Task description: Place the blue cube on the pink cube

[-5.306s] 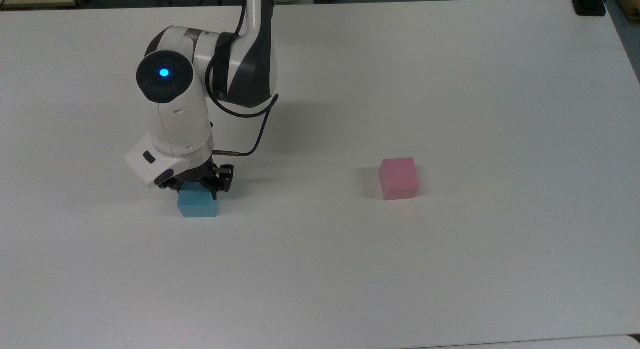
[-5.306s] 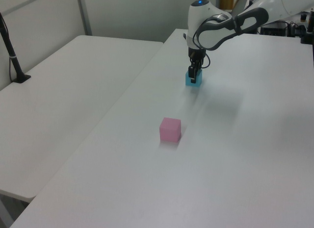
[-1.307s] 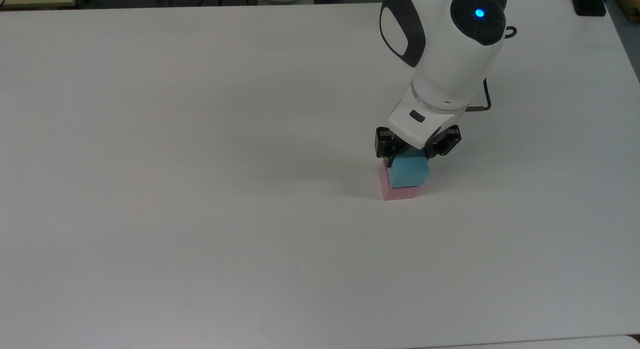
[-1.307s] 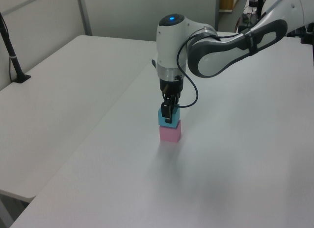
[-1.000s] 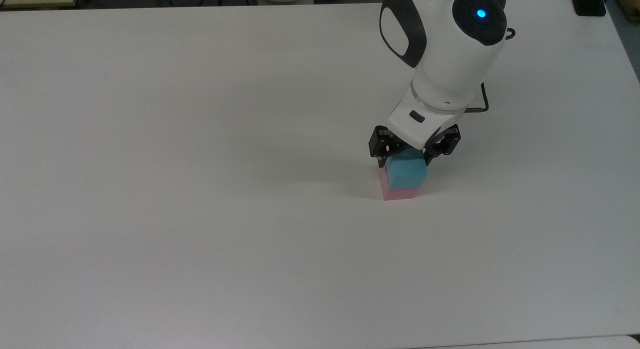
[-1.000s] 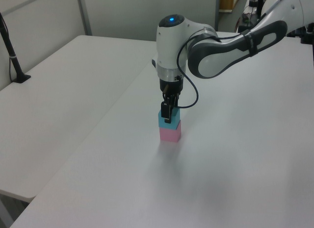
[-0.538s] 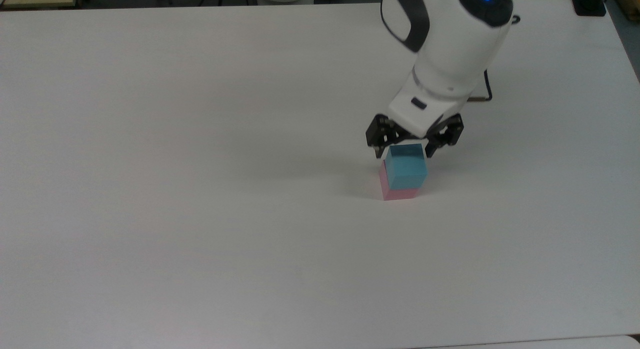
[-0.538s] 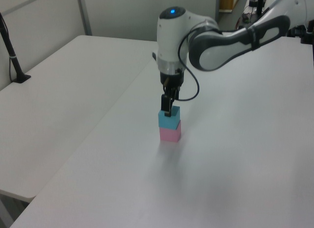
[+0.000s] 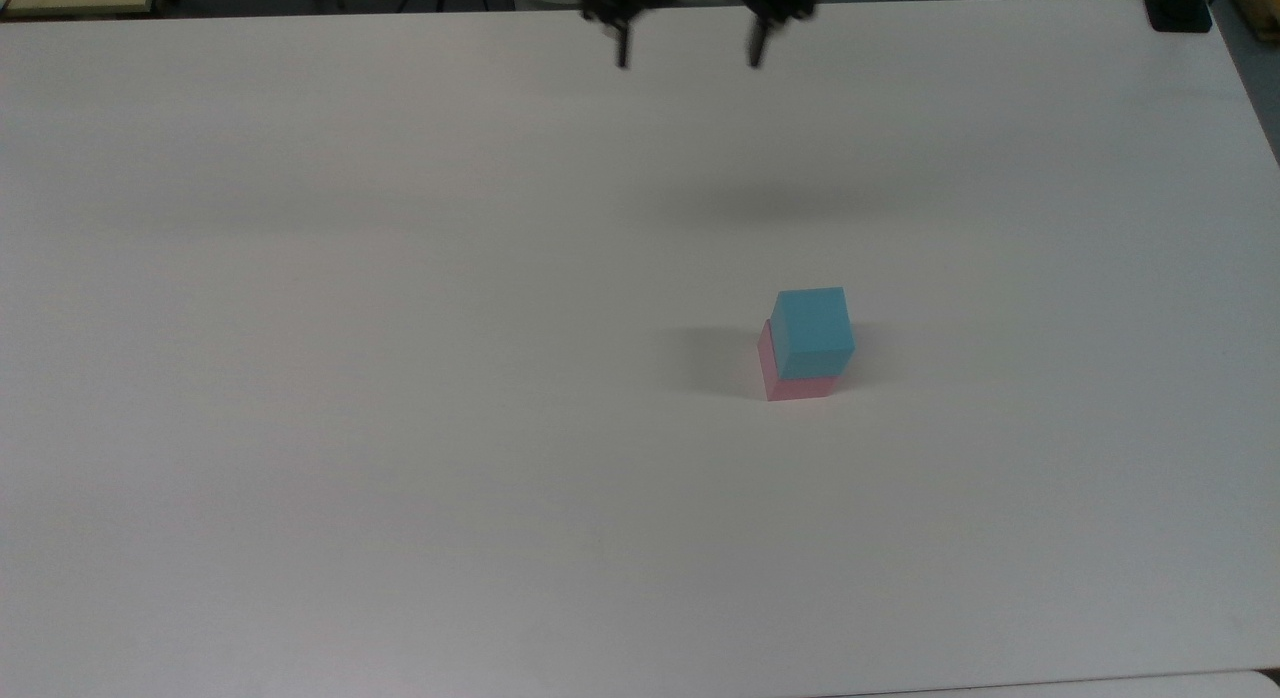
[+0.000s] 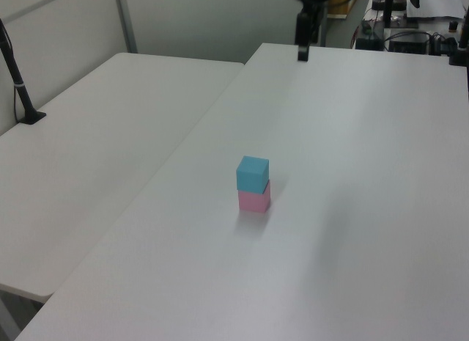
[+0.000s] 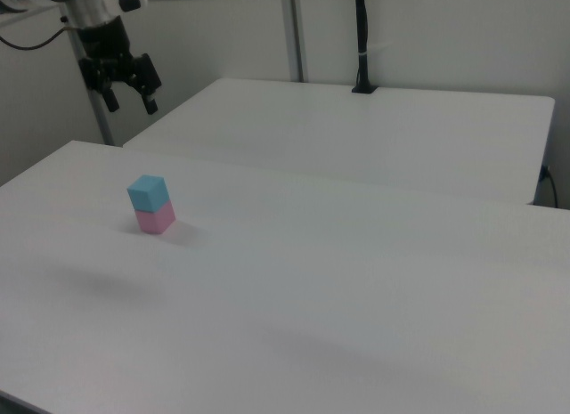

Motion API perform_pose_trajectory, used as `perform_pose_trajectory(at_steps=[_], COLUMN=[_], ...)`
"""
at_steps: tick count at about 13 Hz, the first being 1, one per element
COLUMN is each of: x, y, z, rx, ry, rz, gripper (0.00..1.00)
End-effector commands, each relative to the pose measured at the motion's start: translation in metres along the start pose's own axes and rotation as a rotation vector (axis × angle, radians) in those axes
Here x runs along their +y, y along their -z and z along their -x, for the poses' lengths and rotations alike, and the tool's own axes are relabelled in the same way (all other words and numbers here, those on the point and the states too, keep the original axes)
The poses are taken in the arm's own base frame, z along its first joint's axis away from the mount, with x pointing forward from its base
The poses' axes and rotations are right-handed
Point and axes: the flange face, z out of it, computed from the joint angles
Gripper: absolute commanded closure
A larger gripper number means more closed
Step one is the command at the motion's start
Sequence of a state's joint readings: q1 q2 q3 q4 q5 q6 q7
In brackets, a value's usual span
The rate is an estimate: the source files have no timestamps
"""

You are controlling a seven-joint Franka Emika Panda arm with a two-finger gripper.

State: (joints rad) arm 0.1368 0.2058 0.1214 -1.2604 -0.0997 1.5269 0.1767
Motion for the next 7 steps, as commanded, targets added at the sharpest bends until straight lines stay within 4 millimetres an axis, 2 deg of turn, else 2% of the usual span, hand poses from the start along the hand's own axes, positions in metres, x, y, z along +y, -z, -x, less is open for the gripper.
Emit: perform_pose_trajectory(at_steps=[1, 2, 4, 5, 7], x=[0.056, 0.068, 0.106, 0.117, 0.126], y=[-0.011, -0.012, -0.013, -0.016, -0.014], z=[0.038, 0.046, 0.064, 0.065, 0.062], rx=[-0.054, -0.061, -0.079, -0.088, -0.076], ry=[-0.042, -0.04, -0.064, -0.083, -0.099], rz=[0.009, 0.009, -0.004, -0.014, -0.015], gripper=[0.0, 0.0, 0.0, 0.0, 0.0])
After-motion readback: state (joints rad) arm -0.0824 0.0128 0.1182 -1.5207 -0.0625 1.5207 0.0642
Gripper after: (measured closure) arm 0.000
